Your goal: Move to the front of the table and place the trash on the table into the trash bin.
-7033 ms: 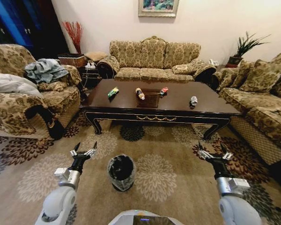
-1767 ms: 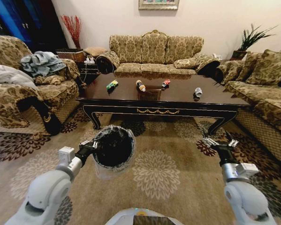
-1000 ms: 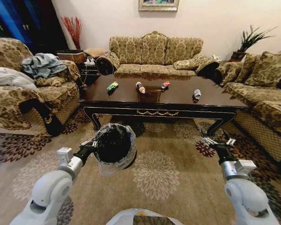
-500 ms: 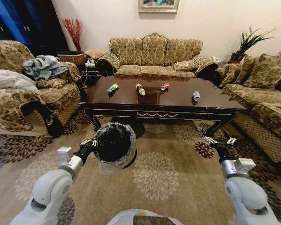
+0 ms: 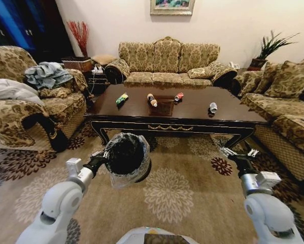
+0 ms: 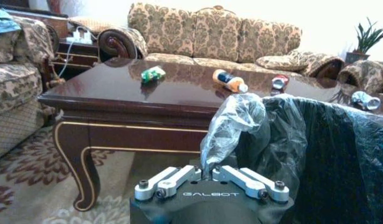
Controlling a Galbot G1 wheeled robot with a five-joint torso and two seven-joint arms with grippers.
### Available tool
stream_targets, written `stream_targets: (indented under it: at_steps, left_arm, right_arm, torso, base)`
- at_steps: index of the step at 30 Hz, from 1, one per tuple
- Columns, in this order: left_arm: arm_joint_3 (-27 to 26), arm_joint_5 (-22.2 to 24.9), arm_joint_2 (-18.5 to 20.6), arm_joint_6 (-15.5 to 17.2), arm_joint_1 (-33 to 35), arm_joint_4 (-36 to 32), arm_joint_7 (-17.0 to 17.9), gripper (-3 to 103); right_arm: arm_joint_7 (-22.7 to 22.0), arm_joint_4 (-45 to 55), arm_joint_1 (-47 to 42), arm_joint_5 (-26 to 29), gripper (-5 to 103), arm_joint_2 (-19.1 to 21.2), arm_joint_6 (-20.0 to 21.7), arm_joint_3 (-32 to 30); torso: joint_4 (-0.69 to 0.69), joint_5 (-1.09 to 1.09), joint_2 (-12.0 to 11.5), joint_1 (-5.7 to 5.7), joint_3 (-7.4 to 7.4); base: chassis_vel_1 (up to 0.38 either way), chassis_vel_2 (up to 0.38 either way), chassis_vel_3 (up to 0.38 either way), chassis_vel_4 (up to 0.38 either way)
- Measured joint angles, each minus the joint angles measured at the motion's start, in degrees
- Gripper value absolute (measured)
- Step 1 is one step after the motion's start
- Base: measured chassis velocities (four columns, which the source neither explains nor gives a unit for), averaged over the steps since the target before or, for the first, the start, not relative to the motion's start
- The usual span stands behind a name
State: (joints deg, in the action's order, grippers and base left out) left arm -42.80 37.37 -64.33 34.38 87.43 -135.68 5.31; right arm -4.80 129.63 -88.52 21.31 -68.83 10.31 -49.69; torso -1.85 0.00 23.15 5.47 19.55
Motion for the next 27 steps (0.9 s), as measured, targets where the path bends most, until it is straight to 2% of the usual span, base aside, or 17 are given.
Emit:
stream_targets:
  at_steps: [6, 27]
  left_arm:
    - [-1.61, -0.85, -0.58, -0.16, 2.8, -1.62, -0.13, 3]
    - [-2.47, -0.72, 0.02, 0.48, 3.33, -3.12, -0.06, 3]
  right_arm:
    - [1.74, -2.7, 0.1, -0.01, 100, 0.2, -2.57, 0.51]
    - [2.82, -6.33, 2.13, 0.86, 100, 2.07, -4.83, 0.8]
  torso:
    - [-0.01, 0.01, 1.37, 0.48, 0.85]
    - [-0.01, 0.01, 6.57, 2.47, 4.09]
  base:
    - [0.0, 0.0, 0.0, 0.0]
    - [-0.023, 0.023, 0.024, -0.025]
